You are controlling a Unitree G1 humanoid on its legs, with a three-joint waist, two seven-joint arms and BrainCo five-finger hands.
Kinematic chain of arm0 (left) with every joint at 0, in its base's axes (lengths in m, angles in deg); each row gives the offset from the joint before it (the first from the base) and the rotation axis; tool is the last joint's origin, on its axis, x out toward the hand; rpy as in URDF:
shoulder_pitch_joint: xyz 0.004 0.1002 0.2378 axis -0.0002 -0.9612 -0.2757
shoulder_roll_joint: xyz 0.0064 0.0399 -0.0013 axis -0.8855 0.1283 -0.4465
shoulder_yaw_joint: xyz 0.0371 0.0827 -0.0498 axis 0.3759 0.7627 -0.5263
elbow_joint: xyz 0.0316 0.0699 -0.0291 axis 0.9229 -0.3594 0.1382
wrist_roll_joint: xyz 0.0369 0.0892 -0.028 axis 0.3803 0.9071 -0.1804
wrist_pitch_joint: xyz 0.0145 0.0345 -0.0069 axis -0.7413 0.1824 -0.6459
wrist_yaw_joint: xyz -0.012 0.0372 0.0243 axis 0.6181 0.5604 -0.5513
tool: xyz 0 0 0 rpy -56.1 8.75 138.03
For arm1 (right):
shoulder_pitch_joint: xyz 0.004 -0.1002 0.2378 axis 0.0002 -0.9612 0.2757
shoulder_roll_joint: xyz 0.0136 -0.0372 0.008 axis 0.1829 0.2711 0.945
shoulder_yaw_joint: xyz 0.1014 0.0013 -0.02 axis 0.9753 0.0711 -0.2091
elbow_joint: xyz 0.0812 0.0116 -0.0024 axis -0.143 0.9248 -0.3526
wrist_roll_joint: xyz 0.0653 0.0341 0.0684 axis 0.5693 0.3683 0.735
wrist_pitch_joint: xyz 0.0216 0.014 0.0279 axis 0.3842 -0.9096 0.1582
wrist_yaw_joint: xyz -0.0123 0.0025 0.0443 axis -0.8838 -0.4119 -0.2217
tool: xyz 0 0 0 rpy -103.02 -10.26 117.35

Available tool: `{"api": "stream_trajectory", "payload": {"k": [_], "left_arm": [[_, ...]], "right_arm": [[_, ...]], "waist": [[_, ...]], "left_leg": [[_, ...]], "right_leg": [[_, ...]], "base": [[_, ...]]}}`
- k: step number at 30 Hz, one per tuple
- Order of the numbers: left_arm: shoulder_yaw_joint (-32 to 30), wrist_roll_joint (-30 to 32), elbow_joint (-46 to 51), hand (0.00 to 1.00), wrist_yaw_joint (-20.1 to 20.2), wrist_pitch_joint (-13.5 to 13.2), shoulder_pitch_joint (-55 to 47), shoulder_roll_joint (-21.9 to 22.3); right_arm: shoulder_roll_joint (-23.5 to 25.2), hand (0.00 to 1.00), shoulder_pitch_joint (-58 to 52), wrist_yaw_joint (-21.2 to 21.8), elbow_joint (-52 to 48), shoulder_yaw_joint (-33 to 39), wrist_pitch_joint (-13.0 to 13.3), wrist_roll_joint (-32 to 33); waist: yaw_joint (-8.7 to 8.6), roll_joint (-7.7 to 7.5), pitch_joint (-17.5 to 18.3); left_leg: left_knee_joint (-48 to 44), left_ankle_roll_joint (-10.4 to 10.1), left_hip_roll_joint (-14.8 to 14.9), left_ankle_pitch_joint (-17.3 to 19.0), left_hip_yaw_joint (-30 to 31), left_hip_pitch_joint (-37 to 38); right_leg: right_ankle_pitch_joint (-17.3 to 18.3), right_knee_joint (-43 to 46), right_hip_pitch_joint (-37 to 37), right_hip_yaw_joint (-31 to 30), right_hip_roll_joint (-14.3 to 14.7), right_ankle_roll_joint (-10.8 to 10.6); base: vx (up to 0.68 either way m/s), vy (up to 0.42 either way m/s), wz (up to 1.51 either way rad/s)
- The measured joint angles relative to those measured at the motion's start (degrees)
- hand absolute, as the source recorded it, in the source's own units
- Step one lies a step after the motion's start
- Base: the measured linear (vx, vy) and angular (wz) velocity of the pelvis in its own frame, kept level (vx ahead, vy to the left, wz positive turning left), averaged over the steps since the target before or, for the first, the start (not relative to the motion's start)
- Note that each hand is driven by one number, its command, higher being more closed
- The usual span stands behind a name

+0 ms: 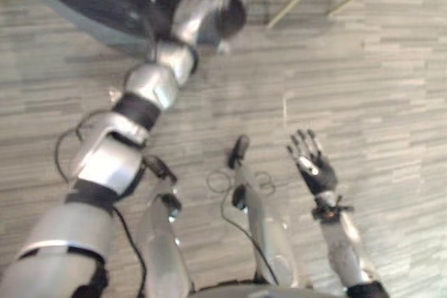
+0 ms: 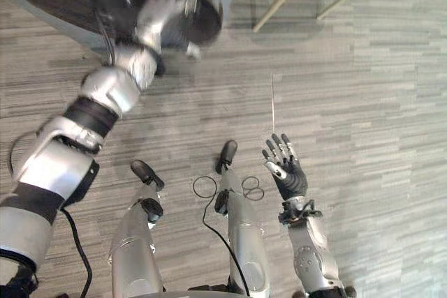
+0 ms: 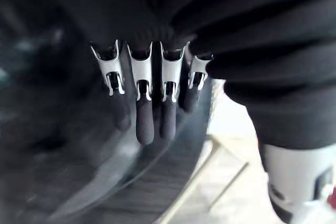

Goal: Pick up the laundry basket with both hands and put the clothes into the washing machine.

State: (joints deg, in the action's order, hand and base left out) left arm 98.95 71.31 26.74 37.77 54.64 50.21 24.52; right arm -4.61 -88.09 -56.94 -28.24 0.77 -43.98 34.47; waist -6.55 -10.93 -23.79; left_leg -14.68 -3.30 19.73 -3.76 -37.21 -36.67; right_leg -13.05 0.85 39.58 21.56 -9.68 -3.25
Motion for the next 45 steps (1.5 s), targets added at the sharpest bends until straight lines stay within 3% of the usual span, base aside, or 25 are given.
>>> {"api": "stream_trajectory", "payload": {"k": [2, 4, 9, 11, 15, 21, 24, 26, 27, 29, 31, 33, 36, 39, 42, 45], "left_arm": [[-0.26, 0.00, 1.72, 0.00, -2.70, 0.14, 3.36, -0.81], [-0.47, 0.03, 1.87, 0.00, -5.72, 0.52, 5.79, -1.92], [-0.66, 0.00, 2.64, 0.00, -6.99, -0.22, 6.50, -5.23], [-0.81, -1.71, 4.58, 0.00, -7.12, -0.39, 6.11, -5.93], [-5.78, -2.78, 6.04, 0.00, -7.05, -1.44, 4.07, -7.05], [-11.95, -1.63, 14.62, 0.00, -9.62, 0.39, -3.46, -9.19], [-11.95, 1.08, 29.73, 0.00, -11.57, 1.14, -11.53, -9.90], [-12.06, 2.98, 42.52, 0.00, -13.39, 1.05, -16.97, -9.71], [-12.90, 4.50, 52.54, 0.00, -14.49, 0.35, -20.51, -9.63], [-15.08, 5.18, 60.81, 0.00, -15.51, -0.44, -23.48, -9.47], [-18.68, 5.15, 70.14, 0.00, -16.18, -2.19, -28.53, -9.50], [-20.64, 5.12, 77.75, 0.00, -16.27, -6.02, -35.31, -9.60], [-21.93, 5.08, 82.00, 0.00, -16.91, -9.92, -43.50, -9.47], [-24.50, 3.87, 81.74, 0.00, -16.88, -11.56, -54.64, -7.24], [-23.01, -2.53, 73.39, 0.00, -14.01, -14.80, -65.35, -4.30], [-17.27, -9.51, 52.06, 0.00, -6.69, -16.40, -66.48, -3.03]], "right_arm": [[-0.16, 0.00, -0.81, 0.02, -0.67, -0.11, 0.05, 0.95], [-0.25, 0.00, -2.53, 0.15, -1.48, -0.64, 0.11, 1.18], [-0.76, 0.00, -5.34, 0.71, -7.74, -1.11, 0.80, 1.18], [-2.20, 0.00, -5.82, 0.85, -12.36, -0.91, 1.50, 2.25], [-3.27, 0.00, -8.31, 2.09, -19.53, 0.13, 2.37, 5.72], [-5.99, 0.00, -11.74, 3.83, -16.32, -1.97, 2.34, 6.71], [-7.11, 0.00, -12.27, 4.88, -10.50, -4.25, 2.24, 6.67], [-7.24, 0.00, -13.51, 6.37, -6.06, -5.98, 1.49, 6.46], [-7.19, 0.00, -15.39, 7.37, -3.27, -7.09, 0.67, 4.25], [-7.09, 0.00, -16.81, 8.23, -0.99, -7.74, -0.24, 1.74], [-6.97, 0.00, -17.13, 8.56, 2.20, -7.97, -0.31, -2.89], [-7.08, 0.00, -17.11, 9.46, 6.10, -7.76, -0.15, -7.23], [-6.99, 0.00, -16.34, 9.53, 10.86, -7.47, 0.19, -10.39], [-6.58, 0.00, -13.95, 9.08, 13.32, -7.04, 0.53, -11.65], [-5.56, 0.00, -12.20, 7.51, 15.14, -5.06, 0.84, -12.18], [-5.61, 0.00, -10.57, 5.50, 12.07, -2.41, 1.11, -12.03]], "waist": [[-0.86, -0.12, -0.09], [-0.79, -0.15, -0.40], [-0.68, 0.68, -1.32], [-0.36, 1.71, -2.11], [-0.44, 2.57, -2.85], [-0.39, 2.97, -2.86], [0.97, 4.42, -3.15], [2.43, 5.31, -3.17], [3.70, 6.10, -3.17], [4.17, 6.93, -3.05], [4.50, 7.43, -3.01], [4.66, 8.65, -1.61], [5.49, 9.67, -0.86], [5.08, 9.81, -0.78], [4.69, 9.97, -0.70], [4.84, 9.96, -0.70]], "left_leg": [[-1.64, 0.25, 1.01, 1.02, -0.73, -0.95], [-6.09, -0.23, 3.95, 3.82, -2.35, -0.85], [-9.07, -0.70, 5.94, 4.52, -4.06, -0.61], [-9.83, -0.89, 6.33, 5.15, -5.24, -0.50], [-10.45, -0.61, 6.93, 7.27, -5.82, -0.68], [-11.86, -0.84, 8.38, 8.04, -6.01, -1.09], [-12.33, -0.84, 8.59, 8.01, -4.94, -1.69], [-12.34, -0.83, 8.08, 7.96, -3.96, -1.74], [-11.91, -0.72, 7.25, 7.52, -2.96, -1.58], [-10.53, -0.66, 5.60, 6.51, -1.92, -0.96], [-7.27, -0.29, 3.04, 5.25, -0.80, 1.33], [-4.30, 0.23, 0.33, 4.09, 0.54, 2.20], [-1.91, 1.06, -2.07, 2.98, 1.11, 2.92], [-0.60, 1.62, -3.42, 2.38, 1.25, 3.55], [0.66, 2.00, -4.69, 1.70, 1.56, 3.64], [0.94, 2.16, -4.75, 1.64, 1.46, 3.64]], "right_leg": [[-0.94, -0.06, 1.00, -0.54, 0.54, 1.19], [-1.41, 0.26, 1.06, -2.12, 1.95, 1.70], [-1.42, 1.11, 1.25, -3.08, 2.73, 1.71], [-1.42, 1.09, 1.25, -3.45, 2.74, 1.71], [-1.42, 0.93, 1.79, -4.39, 3.15, 1.71], [-1.38, 0.13, 1.76, -4.61, 4.13, 1.72], [-1.26, 1.15, 1.73, -3.62, 3.81, 1.89], [0.08, 3.07, 1.67, -2.31, 3.00, 3.49], [1.61, 5.10, 1.54, -1.00, 1.90, 3.97], [3.13, 6.89, 0.91, 0.47, 0.31, 3.95], [3.90, 7.41, -1.51, 2.01, -1.26, 3.75], [4.30, 6.75, -3.10, 3.33, -2.79, 3.19], [3.60, 5.80, -3.88, 3.61, -4.04, 2.87], [2.67, 4.51, -4.66, 3.63, -4.40, 2.73], [1.70, 3.18, -5.14, 3.83, -4.41, 2.50], [0.91, 1.67, -5.69, 3.92, -4.45, 2.24]], "base": [[0.06, -0.038, -0.31], [0.08, -0.035, -0.53], [0.08, -0.020, -0.19], [0.05, -0.011, -0.09], [0.00, -0.007, -0.13], [-0.01, -0.053, -0.08], [0.01, -0.026, 0.14], [0.03, -0.004, 0.32], [0.03, 0.005, 0.50], [0.03, 0.020, 0.63], [0.02, 0.036, 0.60], [-0.01, 0.033, 0.50], [-0.02, 0.039, 0.25], [-0.02, 0.015, 0.09], [-0.02, -0.010, 0.09], [-0.04, -0.016, 0.04]]}}
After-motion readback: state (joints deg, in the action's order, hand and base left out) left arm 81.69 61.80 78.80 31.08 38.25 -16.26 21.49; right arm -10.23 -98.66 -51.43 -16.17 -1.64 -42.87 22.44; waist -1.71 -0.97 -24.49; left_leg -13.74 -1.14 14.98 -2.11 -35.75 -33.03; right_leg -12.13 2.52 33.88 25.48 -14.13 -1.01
